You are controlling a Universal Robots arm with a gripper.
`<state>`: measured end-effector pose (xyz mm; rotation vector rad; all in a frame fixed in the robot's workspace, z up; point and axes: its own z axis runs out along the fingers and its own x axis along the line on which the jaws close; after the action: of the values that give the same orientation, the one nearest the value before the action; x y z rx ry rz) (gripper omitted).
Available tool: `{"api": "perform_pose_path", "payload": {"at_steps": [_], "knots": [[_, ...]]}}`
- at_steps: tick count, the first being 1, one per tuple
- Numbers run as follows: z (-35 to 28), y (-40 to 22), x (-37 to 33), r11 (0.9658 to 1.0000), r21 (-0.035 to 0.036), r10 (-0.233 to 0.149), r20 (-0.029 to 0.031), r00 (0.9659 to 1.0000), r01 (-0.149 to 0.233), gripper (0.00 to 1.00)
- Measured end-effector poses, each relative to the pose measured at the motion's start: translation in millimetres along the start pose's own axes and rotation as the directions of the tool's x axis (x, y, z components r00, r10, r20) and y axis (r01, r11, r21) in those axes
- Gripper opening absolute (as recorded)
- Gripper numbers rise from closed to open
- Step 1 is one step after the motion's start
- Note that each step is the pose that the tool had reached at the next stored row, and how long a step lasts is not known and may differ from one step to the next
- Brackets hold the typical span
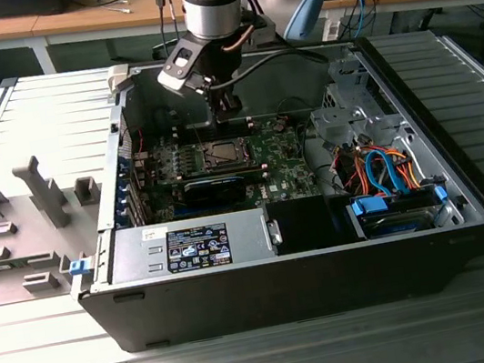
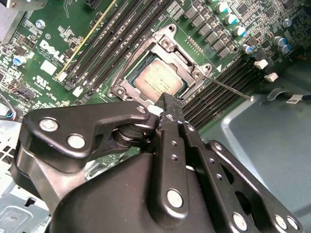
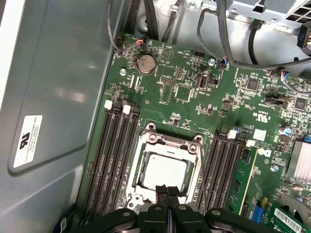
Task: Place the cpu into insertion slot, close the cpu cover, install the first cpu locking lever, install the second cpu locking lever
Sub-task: 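Install the first cpu locking lever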
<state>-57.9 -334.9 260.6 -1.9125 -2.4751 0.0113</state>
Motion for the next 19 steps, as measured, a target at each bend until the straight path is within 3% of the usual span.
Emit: {"api": "perform_pose_path", "payload": {"at_steps": [19], "knots": [[0.0, 0.0, 0.0, 0.9991, 0.0003, -0.043, 0.0006, 0.9991, 0.043, 0.11]]}}
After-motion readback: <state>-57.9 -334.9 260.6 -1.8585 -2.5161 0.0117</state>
